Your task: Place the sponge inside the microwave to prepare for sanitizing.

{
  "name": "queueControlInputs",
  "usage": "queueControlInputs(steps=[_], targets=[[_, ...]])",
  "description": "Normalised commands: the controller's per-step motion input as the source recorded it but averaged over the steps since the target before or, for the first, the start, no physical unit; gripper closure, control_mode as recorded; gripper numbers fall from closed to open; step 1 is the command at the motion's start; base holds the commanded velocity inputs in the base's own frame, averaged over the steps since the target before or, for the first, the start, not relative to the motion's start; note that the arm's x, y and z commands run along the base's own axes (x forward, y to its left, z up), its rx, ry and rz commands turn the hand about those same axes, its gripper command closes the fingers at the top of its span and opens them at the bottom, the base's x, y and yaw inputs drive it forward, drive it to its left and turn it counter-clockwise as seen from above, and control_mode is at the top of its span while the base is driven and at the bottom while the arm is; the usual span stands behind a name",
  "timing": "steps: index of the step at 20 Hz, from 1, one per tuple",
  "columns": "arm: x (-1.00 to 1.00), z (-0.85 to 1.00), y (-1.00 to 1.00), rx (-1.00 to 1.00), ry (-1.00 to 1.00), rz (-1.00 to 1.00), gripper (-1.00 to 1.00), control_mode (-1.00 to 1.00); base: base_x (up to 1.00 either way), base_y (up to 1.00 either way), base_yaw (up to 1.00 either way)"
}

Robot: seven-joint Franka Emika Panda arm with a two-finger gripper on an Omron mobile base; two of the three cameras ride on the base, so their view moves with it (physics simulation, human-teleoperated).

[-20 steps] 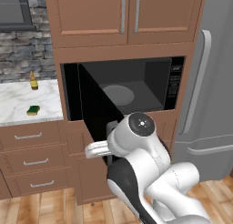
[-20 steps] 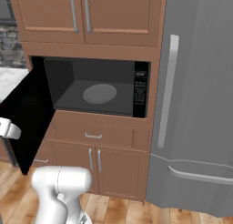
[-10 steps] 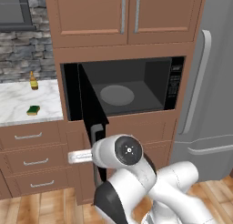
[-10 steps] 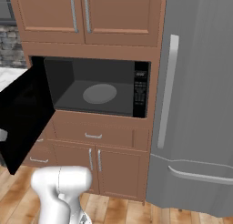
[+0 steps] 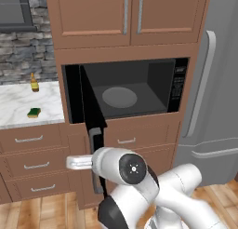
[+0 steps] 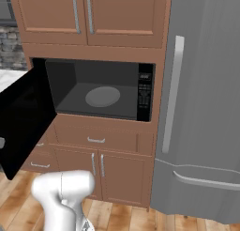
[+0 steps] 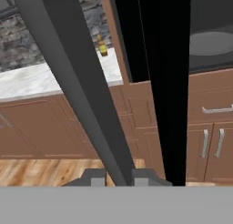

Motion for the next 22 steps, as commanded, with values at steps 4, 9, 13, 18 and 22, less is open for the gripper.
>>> queueControlInputs(steps=[4,9,13,18,22], targets=[[-0.31,0.14,-0.07,0.16,0.00,0.00,1.00,-1.00,0.00,0.00,0.00],[-0.31,0.19,0.00,0.12,0.00,-0.02,1.00,-1.00,0.00,0.00,0.00],[-0.36,0.22,0.02,0.10,0.00,0.00,-1.00,-1.00,0.00,0.00,0.00],[-0.37,0.32,-0.01,0.04,0.09,-0.03,-1.00,-1.00,0.00,0.00,0.00],[-0.38,0.28,-0.17,0.00,0.22,-0.09,-1.00,-1.00,0.00,0.00,0.00]])
